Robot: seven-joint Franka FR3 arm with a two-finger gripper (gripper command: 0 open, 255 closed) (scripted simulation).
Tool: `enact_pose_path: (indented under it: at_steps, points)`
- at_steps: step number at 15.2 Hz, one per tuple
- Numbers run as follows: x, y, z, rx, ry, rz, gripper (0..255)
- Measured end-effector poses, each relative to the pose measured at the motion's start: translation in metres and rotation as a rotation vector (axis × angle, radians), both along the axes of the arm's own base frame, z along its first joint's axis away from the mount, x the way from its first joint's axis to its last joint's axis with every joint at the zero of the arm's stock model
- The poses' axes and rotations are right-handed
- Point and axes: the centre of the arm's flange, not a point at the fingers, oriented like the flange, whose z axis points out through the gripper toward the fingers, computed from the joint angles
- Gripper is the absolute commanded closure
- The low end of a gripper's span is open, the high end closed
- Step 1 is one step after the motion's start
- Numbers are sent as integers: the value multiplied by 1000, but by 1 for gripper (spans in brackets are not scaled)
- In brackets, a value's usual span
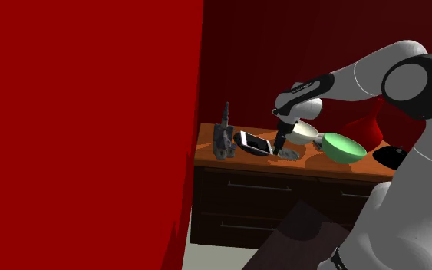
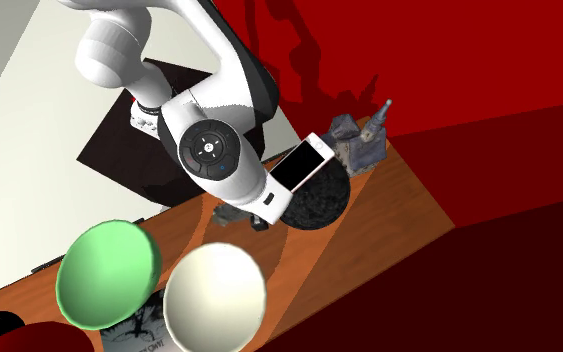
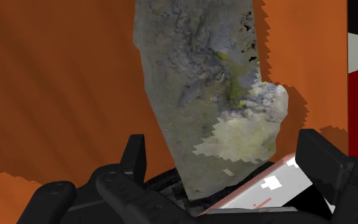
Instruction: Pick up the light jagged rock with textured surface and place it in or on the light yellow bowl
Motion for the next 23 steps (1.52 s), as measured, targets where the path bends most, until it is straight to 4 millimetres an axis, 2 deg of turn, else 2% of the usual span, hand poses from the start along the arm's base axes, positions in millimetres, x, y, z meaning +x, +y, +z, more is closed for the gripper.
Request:
enact_pose_path:
  at_steps: [3,4,14,23]
  points:
    - [0,0,0,0,0,0,0]
    - [0,0,0,0,0,0,255]
    - [0,0,0,0,0,-1,255]
    - [0,1,42,0,-1,0,255]
